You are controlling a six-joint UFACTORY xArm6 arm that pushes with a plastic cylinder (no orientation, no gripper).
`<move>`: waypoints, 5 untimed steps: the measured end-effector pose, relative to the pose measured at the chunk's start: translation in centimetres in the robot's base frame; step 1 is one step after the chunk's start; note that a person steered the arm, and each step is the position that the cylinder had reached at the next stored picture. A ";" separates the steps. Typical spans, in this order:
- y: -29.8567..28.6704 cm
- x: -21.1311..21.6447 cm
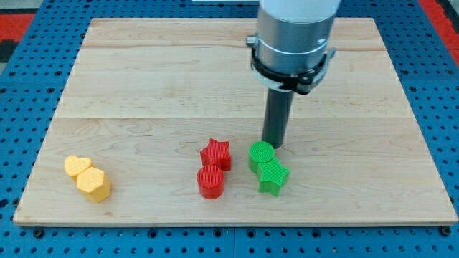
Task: Move the green blocks close to red blocks
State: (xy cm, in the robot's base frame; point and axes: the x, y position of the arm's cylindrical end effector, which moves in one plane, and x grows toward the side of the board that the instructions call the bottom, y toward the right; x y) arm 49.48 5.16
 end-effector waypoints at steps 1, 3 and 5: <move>-2.5 0.2; 6.7 2.3; 1.3 4.0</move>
